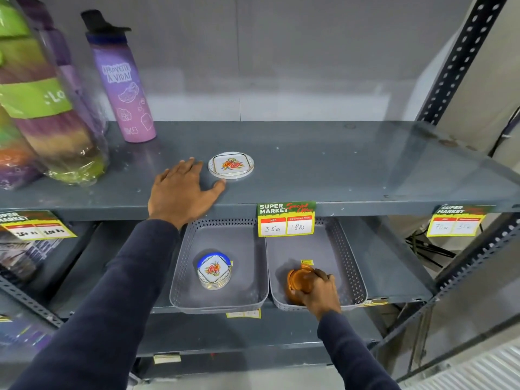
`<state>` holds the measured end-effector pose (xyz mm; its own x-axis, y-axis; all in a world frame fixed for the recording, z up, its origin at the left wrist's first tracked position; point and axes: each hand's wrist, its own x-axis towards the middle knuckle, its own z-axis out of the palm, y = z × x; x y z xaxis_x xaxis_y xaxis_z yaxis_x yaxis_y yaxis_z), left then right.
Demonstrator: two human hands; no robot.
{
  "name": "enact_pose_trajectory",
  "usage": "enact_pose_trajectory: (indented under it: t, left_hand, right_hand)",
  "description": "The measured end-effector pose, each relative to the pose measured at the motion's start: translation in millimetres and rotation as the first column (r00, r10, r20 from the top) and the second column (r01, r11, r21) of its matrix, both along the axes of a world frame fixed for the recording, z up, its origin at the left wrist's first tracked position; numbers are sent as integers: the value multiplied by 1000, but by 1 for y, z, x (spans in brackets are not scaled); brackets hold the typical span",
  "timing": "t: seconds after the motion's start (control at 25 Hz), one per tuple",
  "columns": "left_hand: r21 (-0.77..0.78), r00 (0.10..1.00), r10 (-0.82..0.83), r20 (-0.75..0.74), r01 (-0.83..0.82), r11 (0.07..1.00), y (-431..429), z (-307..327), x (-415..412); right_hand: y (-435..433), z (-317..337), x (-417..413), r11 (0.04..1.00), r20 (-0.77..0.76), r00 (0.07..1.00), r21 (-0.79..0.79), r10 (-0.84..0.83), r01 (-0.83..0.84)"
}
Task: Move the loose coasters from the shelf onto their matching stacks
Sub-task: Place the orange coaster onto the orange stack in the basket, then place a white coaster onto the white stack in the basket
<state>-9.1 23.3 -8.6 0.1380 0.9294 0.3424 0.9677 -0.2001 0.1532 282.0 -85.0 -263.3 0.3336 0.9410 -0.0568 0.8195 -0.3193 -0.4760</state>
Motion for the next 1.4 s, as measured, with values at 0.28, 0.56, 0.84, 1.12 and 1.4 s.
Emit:
enact_pose_trajectory:
  t: [0.28,0.56,0.84,1.12,1.4]
  left_hand:
    - [-24,1000,-11,12,11,1000,-2,3,1]
    - [-58,1000,-7,-12,6,998,-3,3,2]
    - [-66,1000,5,1,-5,998,-5,6,1]
    - [-61,999,13,45,-10,998,-7,7,3]
    - [-49,999,6,48,-3,999,-3,5,2]
  right_hand:
    - [-7,20,-4,1000,-5,1000,-9,-2,1]
    - [-46,143,-33,481,45,996,874,73,-75]
    - [-16,281,-84,273,-73,947,962,314,-17]
    - [75,303,-117,730,-27,918,616,395,-296]
    - [117,280,-120,894,30,945,315,326,-318]
